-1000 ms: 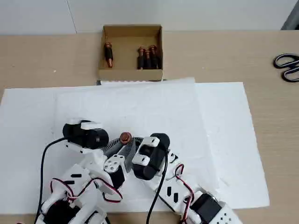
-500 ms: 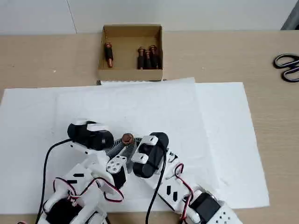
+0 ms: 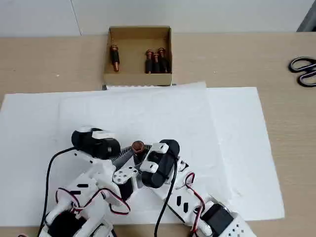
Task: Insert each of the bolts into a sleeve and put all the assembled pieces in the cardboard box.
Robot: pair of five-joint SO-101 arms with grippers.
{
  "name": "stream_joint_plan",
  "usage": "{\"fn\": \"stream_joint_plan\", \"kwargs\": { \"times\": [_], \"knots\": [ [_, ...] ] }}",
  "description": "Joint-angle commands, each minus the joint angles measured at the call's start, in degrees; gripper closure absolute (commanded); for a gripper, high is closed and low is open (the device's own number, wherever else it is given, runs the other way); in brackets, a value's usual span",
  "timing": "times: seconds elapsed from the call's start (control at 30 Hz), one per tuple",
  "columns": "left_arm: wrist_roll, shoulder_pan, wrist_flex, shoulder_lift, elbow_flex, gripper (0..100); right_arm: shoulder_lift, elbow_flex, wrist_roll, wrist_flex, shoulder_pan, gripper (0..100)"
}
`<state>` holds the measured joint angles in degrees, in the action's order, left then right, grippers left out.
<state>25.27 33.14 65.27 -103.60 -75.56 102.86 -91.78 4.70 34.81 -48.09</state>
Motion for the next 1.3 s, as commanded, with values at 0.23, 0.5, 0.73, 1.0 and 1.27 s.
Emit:
{"fn": "stream_joint_plan", "kwargs": {
  "times": [0.23, 0.5, 0.73, 1.0, 1.27],
  "knots": [
    [-9.58, -7.47, 0.97, 0.00, 5.67, 79, 1.01, -0.53, 0.26, -1.98, -0.31, 99.5],
    [-10.90, -7.47, 0.88, 0.09, 8.66, 79, 0.92, -0.53, 0.26, -1.98, -0.22, 99.5],
    [-11.34, -15.56, -0.88, -0.18, 9.27, 100, 1.01, -1.05, 0.00, -1.89, 5.14, 99.5],
    [-14.51, -29.27, -5.45, -0.26, 3.03, 99, 1.01, -1.05, 0.00, -2.15, 12.00, 99.5],
    [-19.25, -31.65, -12.13, -0.26, -10.86, 99, 1.01, -1.05, -0.09, -2.33, 21.85, 99.5]
  ]
}}
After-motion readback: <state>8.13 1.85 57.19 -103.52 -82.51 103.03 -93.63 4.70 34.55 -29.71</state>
